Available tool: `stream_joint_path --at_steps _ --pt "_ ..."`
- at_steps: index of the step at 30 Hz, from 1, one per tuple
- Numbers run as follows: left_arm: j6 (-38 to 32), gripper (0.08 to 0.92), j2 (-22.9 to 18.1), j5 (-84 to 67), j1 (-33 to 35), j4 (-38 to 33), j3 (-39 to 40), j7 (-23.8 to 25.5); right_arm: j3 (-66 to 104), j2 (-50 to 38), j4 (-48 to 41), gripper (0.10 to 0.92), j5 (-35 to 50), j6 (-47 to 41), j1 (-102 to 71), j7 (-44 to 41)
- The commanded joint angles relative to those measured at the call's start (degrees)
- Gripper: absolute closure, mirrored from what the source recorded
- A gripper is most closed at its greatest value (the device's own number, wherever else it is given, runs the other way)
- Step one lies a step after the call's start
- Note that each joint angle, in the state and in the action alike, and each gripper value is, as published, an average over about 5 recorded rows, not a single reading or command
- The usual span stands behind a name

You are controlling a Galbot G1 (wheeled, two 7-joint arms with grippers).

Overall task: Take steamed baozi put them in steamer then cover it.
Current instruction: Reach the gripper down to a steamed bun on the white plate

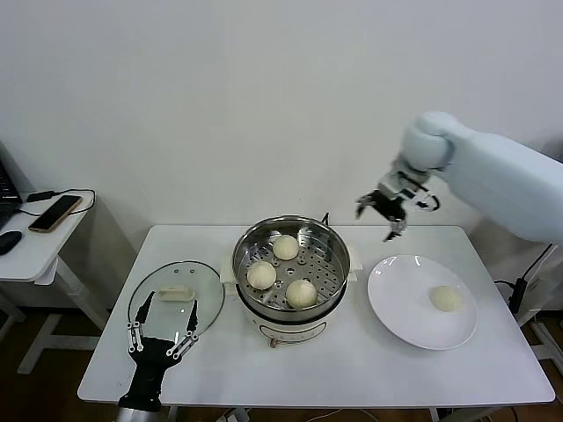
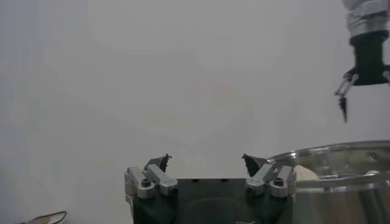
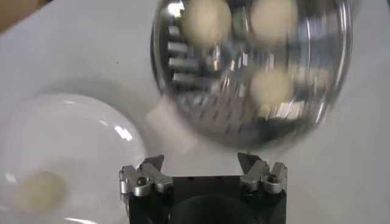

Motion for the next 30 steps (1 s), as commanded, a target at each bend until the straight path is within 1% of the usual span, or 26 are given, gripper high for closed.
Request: stream_joint_path --at_steps 1,6,14,30 --pt "0.2 0.177 0.0 0.0 -0.1 -0.1 0.1 -0.2 1.3 -6.5 -13.0 0.203 -0.1 -9.1 -7.1 -0.2" --pt "0.6 0.177 -0.3 0.0 -0.1 -0.2 0.1 -0.2 5.5 -5.6 -17.2 0.203 -4.0 -7.4 -14.0 1.3" --pt "0.5 0.177 -0.2 0.0 0.2 0.0 -0.6 -0.2 10.2 -3.7 -19.7 0.203 -6.0 -6.2 -21.9 3.4" --pt "0.4 0.177 -0.5 -0.1 0.0 0.8 -0.7 -0.2 14.3 0.0 -23.6 0.203 -9.5 -4.7 -24.8 5.5"
